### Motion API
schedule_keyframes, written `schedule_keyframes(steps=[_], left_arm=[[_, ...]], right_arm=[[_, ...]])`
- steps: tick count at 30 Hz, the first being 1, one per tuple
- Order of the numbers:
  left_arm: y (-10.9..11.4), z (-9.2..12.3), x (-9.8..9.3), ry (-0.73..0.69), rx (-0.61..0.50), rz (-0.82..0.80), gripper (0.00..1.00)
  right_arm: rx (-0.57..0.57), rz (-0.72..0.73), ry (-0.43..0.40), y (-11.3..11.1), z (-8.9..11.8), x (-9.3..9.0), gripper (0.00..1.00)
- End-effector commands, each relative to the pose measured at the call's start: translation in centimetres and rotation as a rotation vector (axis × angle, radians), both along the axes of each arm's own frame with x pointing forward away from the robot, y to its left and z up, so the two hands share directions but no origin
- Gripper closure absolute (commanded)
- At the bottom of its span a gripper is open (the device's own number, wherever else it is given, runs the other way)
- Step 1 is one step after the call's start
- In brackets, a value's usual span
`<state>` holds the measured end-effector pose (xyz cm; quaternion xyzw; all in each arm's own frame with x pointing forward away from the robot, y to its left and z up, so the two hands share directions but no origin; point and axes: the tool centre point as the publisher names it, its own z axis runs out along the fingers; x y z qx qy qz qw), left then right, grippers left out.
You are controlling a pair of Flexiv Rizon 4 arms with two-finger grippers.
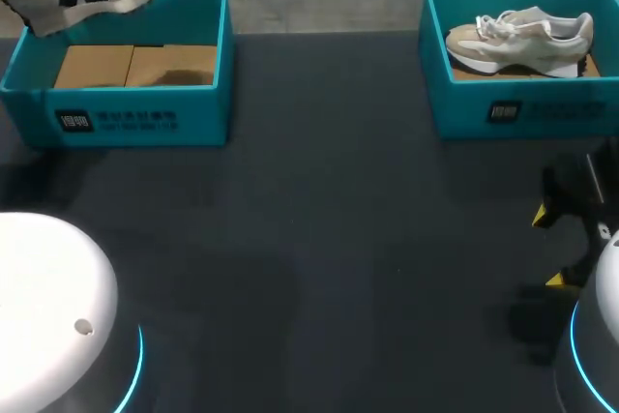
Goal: Take the shoe out of the shoebox, open the shoe tongue, remove and reinsert the insole, then place the shoe into the shoebox
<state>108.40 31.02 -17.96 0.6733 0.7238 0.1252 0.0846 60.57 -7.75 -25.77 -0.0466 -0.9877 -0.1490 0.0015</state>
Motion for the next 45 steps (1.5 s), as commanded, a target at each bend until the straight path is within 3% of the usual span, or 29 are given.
schedule_keyframes(steps=[1,20,45], left_arm=[[0.1,-0.5,1.7,0.009,0.027,-0.046,1.0],[-0.1,-4.4,3.6,0.142,0.106,-0.095,1.0],[-0.5,-10.1,3.6,0.212,0.157,-0.091,1.0]], right_arm=[[-0.002,-0.001,-0.001,0.0,0.0,-0.1,0.0],[-0.002,-0.001,-0.001,0.0,0.0,-0.1,0.0],[-0.002,-0.001,-0.001,0.0,0.0,-0.1,0.0]])
